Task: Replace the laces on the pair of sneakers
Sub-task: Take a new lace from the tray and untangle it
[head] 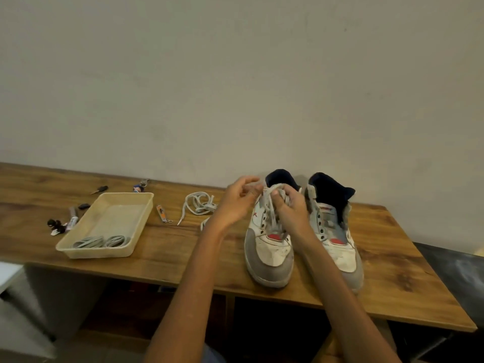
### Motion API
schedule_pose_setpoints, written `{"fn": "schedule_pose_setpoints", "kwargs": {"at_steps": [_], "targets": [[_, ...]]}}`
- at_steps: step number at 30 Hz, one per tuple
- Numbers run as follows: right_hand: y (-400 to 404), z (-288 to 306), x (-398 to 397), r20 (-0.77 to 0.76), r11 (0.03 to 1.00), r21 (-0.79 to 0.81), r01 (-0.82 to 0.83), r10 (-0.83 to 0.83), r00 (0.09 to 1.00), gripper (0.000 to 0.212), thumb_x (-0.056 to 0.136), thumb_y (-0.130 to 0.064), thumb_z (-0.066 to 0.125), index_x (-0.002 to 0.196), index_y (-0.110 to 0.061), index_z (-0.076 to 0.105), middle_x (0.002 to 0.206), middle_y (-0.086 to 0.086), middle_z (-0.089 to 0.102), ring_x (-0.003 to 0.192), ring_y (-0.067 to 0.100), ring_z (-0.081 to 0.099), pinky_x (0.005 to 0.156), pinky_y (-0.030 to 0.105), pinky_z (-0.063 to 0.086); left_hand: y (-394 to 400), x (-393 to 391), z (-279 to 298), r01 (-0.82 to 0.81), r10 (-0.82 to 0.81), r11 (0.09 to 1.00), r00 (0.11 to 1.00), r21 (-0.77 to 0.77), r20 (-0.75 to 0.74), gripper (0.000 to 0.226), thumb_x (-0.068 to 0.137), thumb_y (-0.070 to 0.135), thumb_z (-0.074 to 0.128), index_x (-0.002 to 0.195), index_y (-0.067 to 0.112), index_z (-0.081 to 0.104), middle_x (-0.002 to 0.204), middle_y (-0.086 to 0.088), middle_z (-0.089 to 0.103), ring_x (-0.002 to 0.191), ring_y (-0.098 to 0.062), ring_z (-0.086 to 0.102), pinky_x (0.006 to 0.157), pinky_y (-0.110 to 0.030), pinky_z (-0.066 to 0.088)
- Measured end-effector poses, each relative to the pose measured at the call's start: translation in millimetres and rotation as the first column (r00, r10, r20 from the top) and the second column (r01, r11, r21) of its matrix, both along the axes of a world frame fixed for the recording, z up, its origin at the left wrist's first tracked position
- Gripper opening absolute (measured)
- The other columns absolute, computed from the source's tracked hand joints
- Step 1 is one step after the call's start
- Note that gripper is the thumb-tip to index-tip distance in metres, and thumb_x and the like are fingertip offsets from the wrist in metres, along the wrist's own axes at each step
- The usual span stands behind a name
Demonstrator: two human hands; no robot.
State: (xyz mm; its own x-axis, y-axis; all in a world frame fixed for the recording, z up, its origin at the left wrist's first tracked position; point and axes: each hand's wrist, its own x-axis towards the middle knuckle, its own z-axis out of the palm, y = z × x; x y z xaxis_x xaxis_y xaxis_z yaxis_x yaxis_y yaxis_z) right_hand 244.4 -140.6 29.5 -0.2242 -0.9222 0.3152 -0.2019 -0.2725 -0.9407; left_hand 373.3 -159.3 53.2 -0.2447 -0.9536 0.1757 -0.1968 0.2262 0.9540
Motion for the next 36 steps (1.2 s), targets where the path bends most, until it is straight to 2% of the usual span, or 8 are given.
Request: {"fn": "schedule_pose_setpoints", "kwargs": {"at_steps": [4, 10, 13, 18, 22, 25, 30, 36], "targets": [[-15.6, 3.0, 41.5, -0.026, 0.997, -0.037, -0.069, 0.068, 0.997, 0.010, 0.096, -0.013, 0.051, 0.094, -0.008, 0.059, 0.083, 0.004, 0.060, 0.077, 0.015, 0.057, 0.073, 0.037, 0.049, -10.7, 35.6, 5.0, -0.082, 0.086, 0.994, 0.995, 0.070, -0.058, 0.015, 0.093, 0.008, 0.053, 0.084, 0.008, 0.066, 0.068, -0.003, 0.063, 0.055, -0.008, 0.059, 0.050, -0.015, 0.049], [-39.5, 7.1, 64.5, -0.165, 0.920, 0.218, -0.326, 0.364, 0.917, 0.052, 0.087, -0.004, 0.056, 0.134, -0.021, 0.042, 0.134, 0.004, 0.046, 0.119, 0.016, 0.048, 0.090, 0.028, 0.047, -30.3, 64.9, -4.5, -0.523, 0.521, 0.853, 0.850, 0.002, -0.073, 0.024, 0.096, 0.015, 0.050, 0.075, 0.012, 0.063, 0.065, 0.002, 0.060, 0.050, -0.013, 0.052, 0.063, -0.034, 0.051], [-38.5, 7.0, 54.2, -0.289, 0.922, 0.230, -0.313, 0.372, 0.882, 0.063, 0.078, -0.004, 0.059, 0.137, -0.017, 0.042, 0.134, 0.002, 0.047, 0.126, 0.013, 0.043, 0.100, 0.030, 0.040, -24.5, 56.6, -3.0, -0.397, 0.412, 0.911, 0.891, 0.113, -0.190, 0.024, 0.096, 0.014, 0.049, 0.078, 0.010, 0.063, 0.066, 0.001, 0.059, 0.050, -0.009, 0.051, 0.049, -0.020, 0.048], [-28.3, 1.5, 47.1, -0.287, 0.948, 0.054, -0.315, 0.317, 0.904, 0.034, 0.089, 0.000, 0.057, 0.123, -0.006, 0.054, 0.106, 0.008, 0.065, 0.098, 0.016, 0.062, 0.088, 0.027, 0.052, -16.9, 41.0, 4.1, -0.087, 0.153, 0.976, 0.928, 0.201, -0.340, 0.019, 0.094, 0.013, 0.052, 0.082, 0.009, 0.066, 0.067, -0.001, 0.060, 0.048, -0.002, 0.054, 0.048, -0.015, 0.049], [-31.5, -5.6, 37.8, -0.362, 0.984, -0.119, -0.130, 0.079, 0.929, 0.012, 0.091, -0.006, 0.058, 0.093, 0.000, 0.068, 0.082, 0.013, 0.070, 0.078, 0.027, 0.067, 0.075, 0.046, 0.054, -9.8, 38.0, 5.6, 0.025, 0.067, 0.959, 0.949, 0.282, -0.309, 0.020, 0.091, 0.019, 0.055, 0.081, 0.005, 0.066, 0.063, -0.002, 0.058, 0.046, -0.004, 0.054, 0.047, -0.016, 0.050], [-34.0, -3.9, 24.6, -0.338, 0.984, -0.170, -0.048, -0.013, 0.941, 0.010, 0.089, -0.006, 0.061, 0.092, -0.003, 0.070, 0.080, 0.004, 0.069, 0.077, 0.018, 0.065, 0.073, 0.035, 0.054, -4.7, 38.8, 10.8, 0.168, -0.074, 0.923, 0.961, 0.347, -0.267, 0.025, 0.089, 0.027, 0.055, 0.078, 0.007, 0.064, 0.055, 0.003, 0.055, 0.045, -0.004, 0.051, 0.044, -0.016, 0.046], [-27.4, -7.4, 18.3, -0.429, 0.982, -0.091, -0.163, 0.109, 0.897, 0.014, 0.093, -0.012, 0.058, 0.102, -0.005, 0.065, 0.083, -0.001, 0.066, 0.079, 0.013, 0.063, 0.075, 0.028, 0.051, -5.2, 31.9, 18.9, 0.355, -0.109, 0.903, 0.735, 0.243, -0.669, 0.019, 0.093, 0.005, 0.043, 0.100, 0.002, 0.061, 0.067, 0.002, 0.064, 0.055, -0.004, 0.059, 0.054, -0.015, 0.053], [-17.0, -9.3, 23.9, -0.493, 0.965, -0.043, -0.258, 0.204, 0.846, 0.014, 0.094, -0.016, 0.055, 0.105, -0.006, 0.056, 0.080, 0.013, 0.067, 0.071, 0.027, 0.065, 0.072, 0.045, 0.054, -12.3, 15.6, 10.6, 0.274, -0.084, 0.952, 0.668, 0.139, -0.739, 0.028, 0.091, -0.009, 0.042, 0.111, 0.002, 0.059, 0.096, -0.009, 0.072, 0.088, -0.018, 0.070, 0.079, -0.027, 0.057]]}}
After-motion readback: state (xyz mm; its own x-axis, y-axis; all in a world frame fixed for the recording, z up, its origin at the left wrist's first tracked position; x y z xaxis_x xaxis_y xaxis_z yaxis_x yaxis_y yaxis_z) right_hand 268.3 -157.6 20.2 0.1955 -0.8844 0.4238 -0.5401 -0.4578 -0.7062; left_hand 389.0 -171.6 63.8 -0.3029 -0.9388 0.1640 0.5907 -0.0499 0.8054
